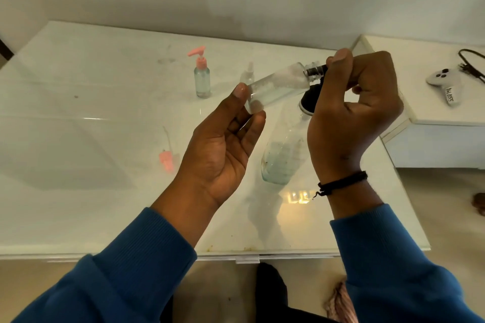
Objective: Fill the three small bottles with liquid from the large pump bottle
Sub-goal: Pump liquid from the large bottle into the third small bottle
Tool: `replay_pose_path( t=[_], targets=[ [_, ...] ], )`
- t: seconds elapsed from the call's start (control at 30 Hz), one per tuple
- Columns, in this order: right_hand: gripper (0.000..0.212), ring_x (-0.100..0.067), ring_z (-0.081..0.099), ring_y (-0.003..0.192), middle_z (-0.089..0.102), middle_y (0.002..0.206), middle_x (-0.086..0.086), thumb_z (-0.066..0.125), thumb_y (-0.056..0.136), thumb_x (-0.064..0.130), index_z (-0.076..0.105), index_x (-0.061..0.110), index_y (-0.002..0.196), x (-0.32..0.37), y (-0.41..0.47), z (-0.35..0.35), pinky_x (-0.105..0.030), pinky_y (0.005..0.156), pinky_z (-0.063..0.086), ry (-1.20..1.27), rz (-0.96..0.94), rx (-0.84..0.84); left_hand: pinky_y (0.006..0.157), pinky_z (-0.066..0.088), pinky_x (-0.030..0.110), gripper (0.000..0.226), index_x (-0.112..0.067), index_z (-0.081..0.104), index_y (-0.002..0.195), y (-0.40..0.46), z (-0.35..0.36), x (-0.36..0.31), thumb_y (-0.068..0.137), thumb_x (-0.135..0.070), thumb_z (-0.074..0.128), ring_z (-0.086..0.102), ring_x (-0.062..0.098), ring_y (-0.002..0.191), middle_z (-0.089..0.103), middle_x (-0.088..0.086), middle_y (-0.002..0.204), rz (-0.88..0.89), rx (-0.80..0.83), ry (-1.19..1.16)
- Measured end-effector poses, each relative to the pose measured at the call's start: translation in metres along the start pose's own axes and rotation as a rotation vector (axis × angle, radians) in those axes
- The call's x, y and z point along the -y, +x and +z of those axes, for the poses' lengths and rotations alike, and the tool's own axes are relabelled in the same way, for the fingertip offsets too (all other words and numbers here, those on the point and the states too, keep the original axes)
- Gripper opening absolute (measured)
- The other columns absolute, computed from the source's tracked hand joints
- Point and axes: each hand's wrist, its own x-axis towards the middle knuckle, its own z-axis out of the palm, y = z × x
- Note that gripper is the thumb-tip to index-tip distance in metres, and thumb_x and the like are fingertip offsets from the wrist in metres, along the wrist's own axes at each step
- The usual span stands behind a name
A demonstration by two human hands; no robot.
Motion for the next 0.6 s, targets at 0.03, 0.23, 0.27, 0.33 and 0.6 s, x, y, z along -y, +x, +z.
replay_pose_path(
  t=[0.03,0.23,0.27,0.33,0.6],
  targets=[
    [0.035,-0.028,0.047,0.061,0.051,0.063,-0.009,0.058,0.097,0.007,0.053,0.009,0.063,0.0008,0.0025,-0.0004,-0.032,0.06,0.035,0.001,-0.002,0.0,0.071,0.061,0.023,0.024,-0.01,0.077,0.093,-0.0002,0.0006,0.0001,0.072,-0.019,0.076,0.071,0.013,0.08,0.073,0.008,0.098,0.0,0.001,0.006],
    [0.034,-0.023,0.043,0.061,0.048,0.065,-0.003,0.059,0.098,0.006,0.054,0.006,0.064,0.0007,-0.0018,0.0013,-0.035,0.059,0.036,-0.01,-0.007,0.003,0.07,0.06,0.022,0.022,-0.01,0.076,0.094,-0.0004,0.0007,-0.0009,0.074,-0.019,0.074,0.072,0.013,0.08,0.074,0.007,0.097,0.008,-0.008,0.007],
    [0.035,-0.023,0.044,0.061,0.049,0.065,-0.004,0.059,0.098,0.006,0.053,0.005,0.064,-0.0003,-0.0021,0.0009,-0.038,0.058,0.037,-0.013,-0.005,0.004,0.071,0.061,0.023,0.025,-0.009,0.076,0.096,-0.0007,0.0003,-0.0011,0.074,-0.019,0.075,0.072,0.013,0.081,0.074,0.008,0.099,0.007,-0.005,0.005],
    [0.035,-0.025,0.045,0.06,0.051,0.063,-0.008,0.059,0.098,0.007,0.054,0.005,0.063,-0.0009,0.0016,-0.0001,-0.04,0.058,0.037,-0.018,-0.01,0.002,0.071,0.061,0.023,0.026,-0.009,0.076,0.098,-0.0006,0.0003,-0.0011,0.073,-0.019,0.075,0.072,0.013,0.081,0.073,0.009,0.102,0.007,0.0,0.01],
    [0.035,-0.026,0.044,0.062,0.049,0.065,-0.004,0.06,0.098,0.007,0.052,0.004,0.063,0.0,-0.0021,0.0001,-0.039,0.059,0.038,-0.005,0.009,0.015,0.068,0.061,0.023,0.028,-0.008,0.074,0.101,-0.0015,0.0013,-0.0006,0.075,-0.019,0.073,0.072,0.013,0.078,0.074,0.009,0.098,0.011,-0.011,0.002]
  ],
)
